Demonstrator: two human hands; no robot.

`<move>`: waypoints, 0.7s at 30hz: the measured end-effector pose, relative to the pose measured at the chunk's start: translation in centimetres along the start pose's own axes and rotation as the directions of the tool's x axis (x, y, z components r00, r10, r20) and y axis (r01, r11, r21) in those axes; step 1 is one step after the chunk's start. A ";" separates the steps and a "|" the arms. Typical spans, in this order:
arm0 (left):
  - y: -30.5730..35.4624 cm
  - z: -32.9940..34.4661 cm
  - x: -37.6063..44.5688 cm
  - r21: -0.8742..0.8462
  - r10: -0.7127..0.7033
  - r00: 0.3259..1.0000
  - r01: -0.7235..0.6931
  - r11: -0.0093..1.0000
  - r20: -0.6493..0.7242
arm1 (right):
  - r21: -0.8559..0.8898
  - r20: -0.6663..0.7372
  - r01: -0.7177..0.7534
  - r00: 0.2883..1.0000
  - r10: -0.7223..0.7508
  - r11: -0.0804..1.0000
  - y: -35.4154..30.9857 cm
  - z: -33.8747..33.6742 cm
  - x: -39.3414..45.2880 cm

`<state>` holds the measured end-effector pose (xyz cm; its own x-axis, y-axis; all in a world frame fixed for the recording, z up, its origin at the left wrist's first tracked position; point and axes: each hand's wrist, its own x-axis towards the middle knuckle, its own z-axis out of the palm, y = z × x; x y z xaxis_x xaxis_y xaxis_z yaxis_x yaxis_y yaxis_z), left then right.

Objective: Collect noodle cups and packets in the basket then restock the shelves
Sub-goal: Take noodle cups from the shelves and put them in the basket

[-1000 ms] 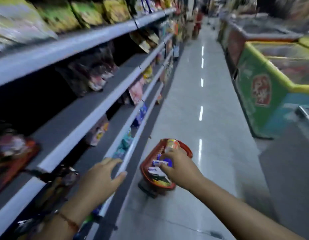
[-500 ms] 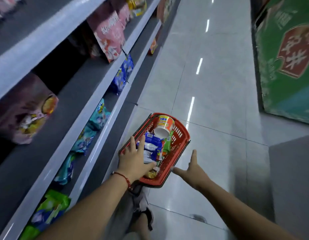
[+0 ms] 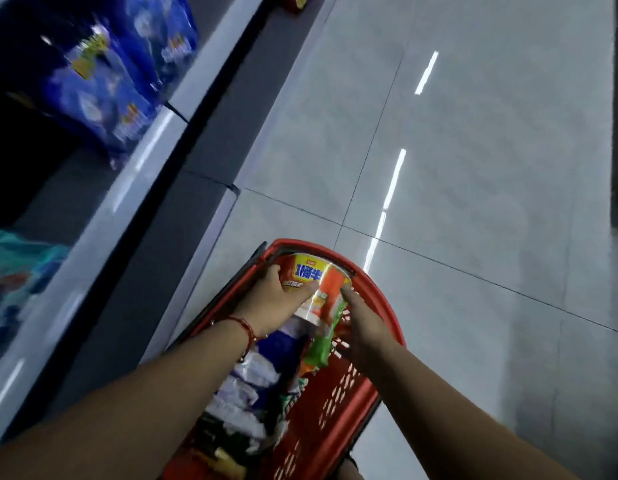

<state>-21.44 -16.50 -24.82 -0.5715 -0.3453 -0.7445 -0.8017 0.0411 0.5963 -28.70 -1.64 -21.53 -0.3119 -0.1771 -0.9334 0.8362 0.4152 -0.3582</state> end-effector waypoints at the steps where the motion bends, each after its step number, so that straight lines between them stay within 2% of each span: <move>1: -0.4 1.0 1.6 -0.042 -0.030 1.000 0.030 0.999 0.000 | 0.021 0.016 -0.014 1.000 0.013 1.000 -0.1 -0.2 2.1; 4: -1.3 3.3 4.4 -0.234 -0.116 0.993 0.119 0.965 0.028 | 0.090 0.063 -0.090 0.994 0.084 0.992 -0.1 -0.6 6.0; 6: -2.0 4.0 4.9 -0.396 -0.133 0.991 0.119 0.911 -0.008 | 0.099 0.085 -0.102 0.992 0.094 0.990 -0.1 -0.5 7.3; 11: -2.4 4.7 2.8 -0.558 -0.157 0.979 0.059 0.828 -0.129 | 0.042 0.129 -0.155 0.981 0.148 0.987 0.0 -0.1 6.5; 17: 2.9 -0.5 -6.3 -0.648 -0.180 0.949 -0.033 0.761 -0.259 | -0.109 0.199 -0.077 0.975 0.098 0.991 -5.1 1.2 -2.0; 21: 8.3 -6.4 -16.1 -0.665 -0.124 0.929 -0.153 0.731 -0.350 | -0.184 0.381 0.047 0.924 0.027 0.982 -10.0 3.3 -11.3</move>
<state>-17.77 -16.62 -5.89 -0.3696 -0.6536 -0.6604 -0.3822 -0.5410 0.7492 -32.05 -6.72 -7.39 -0.0938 -0.4922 -0.8654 0.7234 0.5635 -0.3989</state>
